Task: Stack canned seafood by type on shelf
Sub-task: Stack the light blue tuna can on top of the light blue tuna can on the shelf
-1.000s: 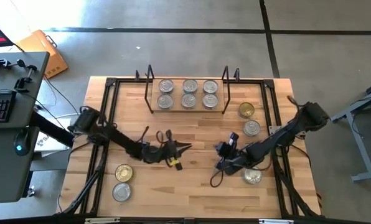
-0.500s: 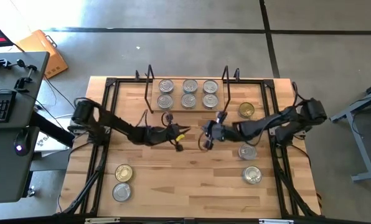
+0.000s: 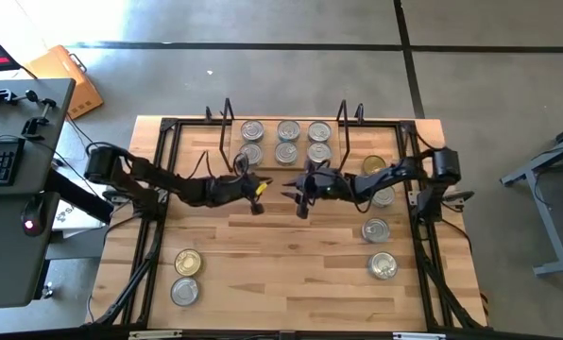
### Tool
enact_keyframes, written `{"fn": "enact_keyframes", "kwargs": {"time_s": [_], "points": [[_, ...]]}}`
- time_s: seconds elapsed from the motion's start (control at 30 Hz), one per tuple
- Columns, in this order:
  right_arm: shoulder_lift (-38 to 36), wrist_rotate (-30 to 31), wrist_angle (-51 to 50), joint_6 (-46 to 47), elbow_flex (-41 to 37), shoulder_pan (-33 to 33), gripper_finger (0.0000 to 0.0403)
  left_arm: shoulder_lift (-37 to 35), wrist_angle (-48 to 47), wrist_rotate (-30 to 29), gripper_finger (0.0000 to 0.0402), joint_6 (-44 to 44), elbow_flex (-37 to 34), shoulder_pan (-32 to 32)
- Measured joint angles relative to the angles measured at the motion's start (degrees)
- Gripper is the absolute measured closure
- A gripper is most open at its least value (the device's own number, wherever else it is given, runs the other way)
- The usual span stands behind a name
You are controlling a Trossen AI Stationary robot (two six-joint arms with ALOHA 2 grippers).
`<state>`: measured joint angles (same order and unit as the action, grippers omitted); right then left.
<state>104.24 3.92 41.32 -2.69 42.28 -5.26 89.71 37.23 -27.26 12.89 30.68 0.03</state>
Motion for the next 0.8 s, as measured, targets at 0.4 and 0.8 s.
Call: {"fn": "enact_keyframes", "kwargs": {"time_s": [0.4, 0.8], "points": [[-9.63, 5.06, -9.40, -6.33, 0.02, 1.73, 0.0272, -8.24, -6.04, -9.87, 0.0401, 11.15, 2.83, -13.68], [-38.43, 6.67, -76.29, 29.34, 0.07, 2.89, 0.0272, -8.65, -6.70, -8.39, 0.0401, 6.45, 2.84, -12.04]]}}
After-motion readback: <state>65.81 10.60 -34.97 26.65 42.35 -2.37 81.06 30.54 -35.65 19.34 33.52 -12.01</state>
